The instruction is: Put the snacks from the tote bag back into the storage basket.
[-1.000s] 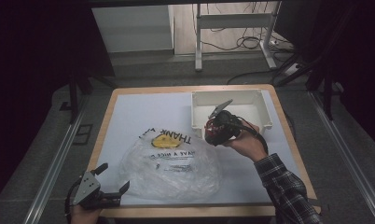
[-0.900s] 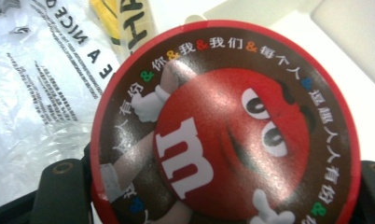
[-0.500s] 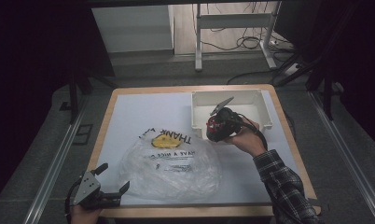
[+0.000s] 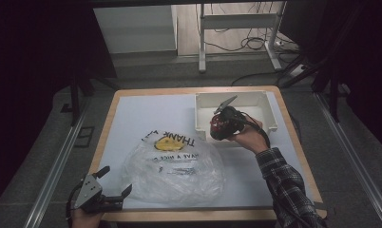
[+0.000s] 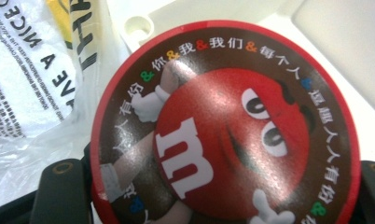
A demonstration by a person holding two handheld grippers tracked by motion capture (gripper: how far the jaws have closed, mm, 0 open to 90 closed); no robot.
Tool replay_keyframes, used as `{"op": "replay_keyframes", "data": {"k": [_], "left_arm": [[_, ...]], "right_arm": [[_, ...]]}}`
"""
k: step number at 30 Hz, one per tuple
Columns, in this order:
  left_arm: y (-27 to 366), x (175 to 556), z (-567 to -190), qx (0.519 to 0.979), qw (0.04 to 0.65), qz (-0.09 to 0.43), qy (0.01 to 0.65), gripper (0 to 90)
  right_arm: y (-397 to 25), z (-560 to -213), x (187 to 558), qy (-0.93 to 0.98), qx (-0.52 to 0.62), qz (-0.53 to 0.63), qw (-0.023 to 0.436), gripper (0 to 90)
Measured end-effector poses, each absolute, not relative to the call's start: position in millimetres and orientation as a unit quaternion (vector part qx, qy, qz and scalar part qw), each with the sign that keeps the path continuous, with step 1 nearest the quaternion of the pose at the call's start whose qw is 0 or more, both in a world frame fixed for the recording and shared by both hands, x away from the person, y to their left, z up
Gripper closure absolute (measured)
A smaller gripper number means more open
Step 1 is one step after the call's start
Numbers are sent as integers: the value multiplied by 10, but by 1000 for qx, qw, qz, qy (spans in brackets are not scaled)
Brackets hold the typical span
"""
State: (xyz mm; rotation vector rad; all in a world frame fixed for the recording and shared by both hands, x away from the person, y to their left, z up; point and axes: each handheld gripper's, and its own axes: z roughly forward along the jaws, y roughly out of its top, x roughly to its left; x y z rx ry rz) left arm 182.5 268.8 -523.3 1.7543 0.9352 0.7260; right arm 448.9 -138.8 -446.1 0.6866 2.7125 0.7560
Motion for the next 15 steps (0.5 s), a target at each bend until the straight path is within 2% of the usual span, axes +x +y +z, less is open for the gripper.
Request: {"op": "replay_keyframes", "data": {"k": [15], "left_arm": [[2690,1825,-5234,722,491,299,385,0]], "right_arm": [[-1349,-4544,4660,932,222,257,125,256]]}}
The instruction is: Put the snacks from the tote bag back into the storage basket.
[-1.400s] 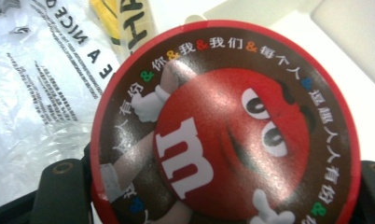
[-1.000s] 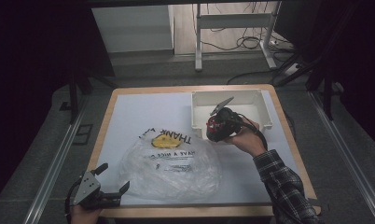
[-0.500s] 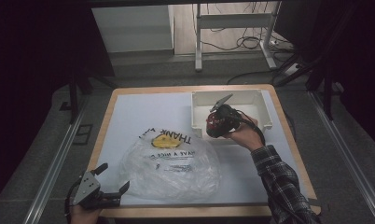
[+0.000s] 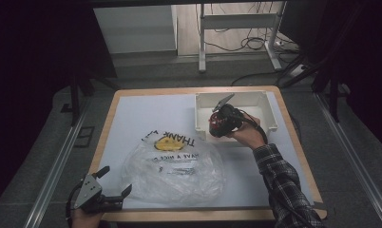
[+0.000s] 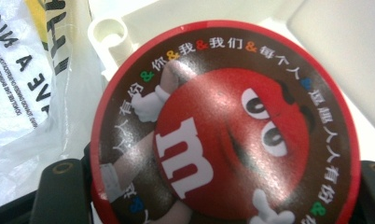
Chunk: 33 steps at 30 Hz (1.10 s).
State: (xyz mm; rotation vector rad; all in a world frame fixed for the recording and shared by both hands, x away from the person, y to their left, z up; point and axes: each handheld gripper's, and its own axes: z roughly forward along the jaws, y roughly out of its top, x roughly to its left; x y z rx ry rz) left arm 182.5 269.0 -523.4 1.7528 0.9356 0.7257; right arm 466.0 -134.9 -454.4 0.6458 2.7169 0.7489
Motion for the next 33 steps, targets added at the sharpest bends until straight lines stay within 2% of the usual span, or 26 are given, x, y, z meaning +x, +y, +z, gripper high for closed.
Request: {"op": "replay_keyframes", "data": {"k": [33], "left_arm": [[2696,1825,-5234,721,492,298,386,0]], "right_arm": [[-1202,-4650,5002,937,199,264,111,256]]}}
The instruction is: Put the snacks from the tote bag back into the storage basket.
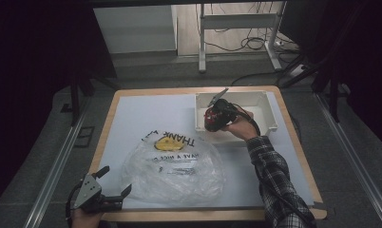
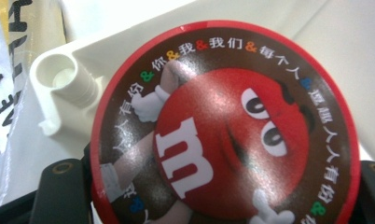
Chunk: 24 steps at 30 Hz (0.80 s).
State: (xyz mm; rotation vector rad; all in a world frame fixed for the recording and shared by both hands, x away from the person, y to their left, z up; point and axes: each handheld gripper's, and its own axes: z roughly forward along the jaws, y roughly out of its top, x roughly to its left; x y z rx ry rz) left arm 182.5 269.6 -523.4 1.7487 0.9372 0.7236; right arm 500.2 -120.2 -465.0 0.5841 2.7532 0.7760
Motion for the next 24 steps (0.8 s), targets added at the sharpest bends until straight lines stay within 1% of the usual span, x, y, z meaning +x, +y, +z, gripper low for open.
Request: {"op": "replay_keyframes", "data": {"k": [24], "left_arm": [[2702,1823,-5233,720,494,298,386,0]], "right_arm": [[-1088,-4720,5159,943,182,258,110,256]]}}
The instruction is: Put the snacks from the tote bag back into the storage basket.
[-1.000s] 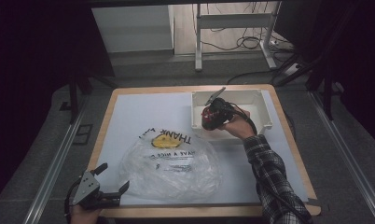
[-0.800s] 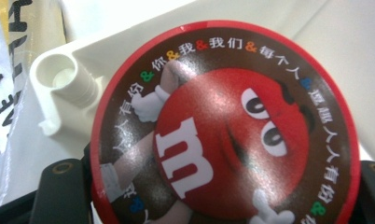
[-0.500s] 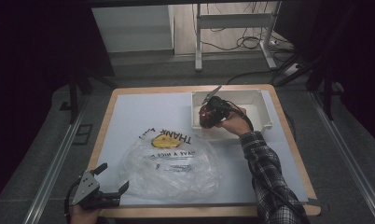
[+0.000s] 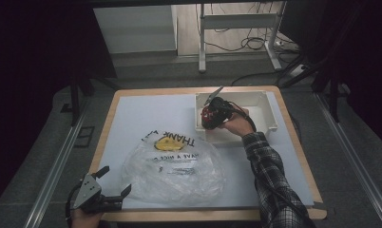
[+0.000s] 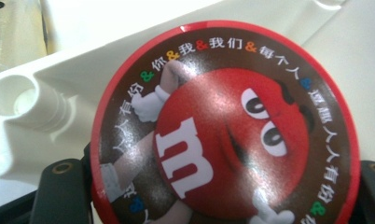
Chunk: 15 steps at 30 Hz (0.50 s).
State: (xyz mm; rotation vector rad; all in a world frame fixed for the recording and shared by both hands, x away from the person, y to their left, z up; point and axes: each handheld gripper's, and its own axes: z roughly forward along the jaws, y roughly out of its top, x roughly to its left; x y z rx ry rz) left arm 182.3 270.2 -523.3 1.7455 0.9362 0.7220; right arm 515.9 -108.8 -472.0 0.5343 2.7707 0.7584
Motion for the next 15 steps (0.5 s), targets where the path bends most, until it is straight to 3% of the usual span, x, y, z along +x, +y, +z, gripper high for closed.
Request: {"op": "replay_keyframes", "data": {"k": [15], "left_arm": [[2702,1822,-5233,720,495,298,386,0]], "right_arm": [[-1037,-4750,5230,946,170,253,111,257]]}}
